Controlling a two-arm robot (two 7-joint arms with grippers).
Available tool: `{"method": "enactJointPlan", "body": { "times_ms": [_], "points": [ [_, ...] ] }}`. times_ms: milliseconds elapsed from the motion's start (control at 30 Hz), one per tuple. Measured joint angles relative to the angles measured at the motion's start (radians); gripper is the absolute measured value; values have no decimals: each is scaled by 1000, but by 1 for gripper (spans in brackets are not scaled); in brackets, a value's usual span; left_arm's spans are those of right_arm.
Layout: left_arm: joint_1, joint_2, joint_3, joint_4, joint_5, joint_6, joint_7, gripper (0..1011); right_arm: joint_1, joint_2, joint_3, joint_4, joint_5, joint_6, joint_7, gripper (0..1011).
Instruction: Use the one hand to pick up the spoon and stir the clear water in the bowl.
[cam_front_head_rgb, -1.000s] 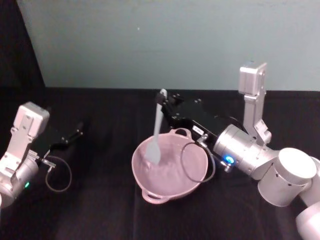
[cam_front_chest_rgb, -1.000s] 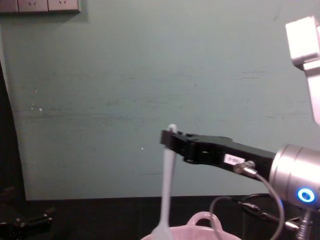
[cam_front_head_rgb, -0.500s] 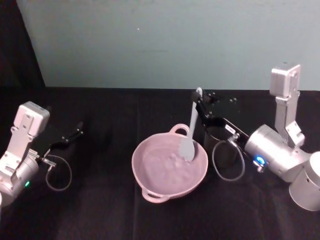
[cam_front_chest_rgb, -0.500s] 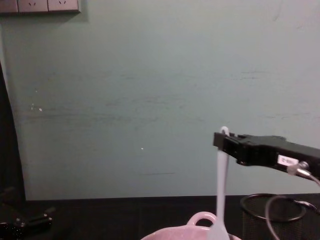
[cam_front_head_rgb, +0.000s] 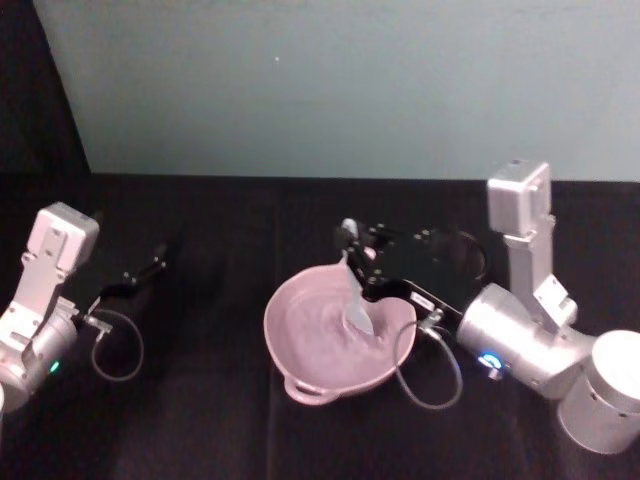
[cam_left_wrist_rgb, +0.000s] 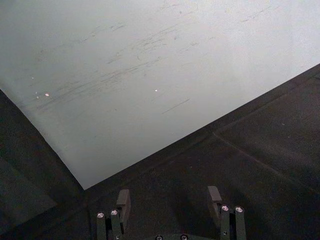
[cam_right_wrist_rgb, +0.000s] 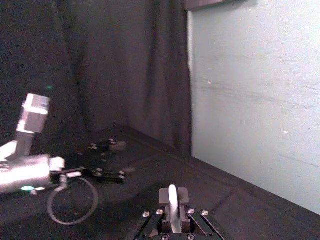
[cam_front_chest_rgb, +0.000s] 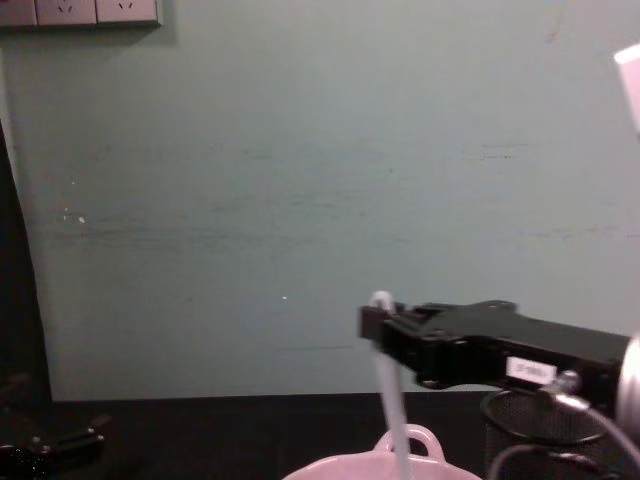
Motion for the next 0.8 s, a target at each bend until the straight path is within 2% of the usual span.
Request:
{"method": "enactJointPlan", "body": {
  "times_ms": [233, 467, 600, 633, 800],
  "points": [
    [0, 0, 0, 0, 0, 0, 0, 1005, 21, -31, -40, -1, -13, 3, 20, 110],
    [0, 0, 0, 0, 0, 0, 0, 1005, 51, -59, -62, 24, -16, -2, 31, 110],
    [0, 0, 0, 0, 0, 0, 0, 1005, 80, -90, -51, 99, 10, -22, 38, 110],
    [0, 0, 0, 0, 0, 0, 0, 1005, 80, -90, -51, 99, 10, -22, 38, 110],
    [0, 0, 0, 0, 0, 0, 0, 1005, 94, -108, -14, 164, 42, -49, 27, 110]
  ]
}}
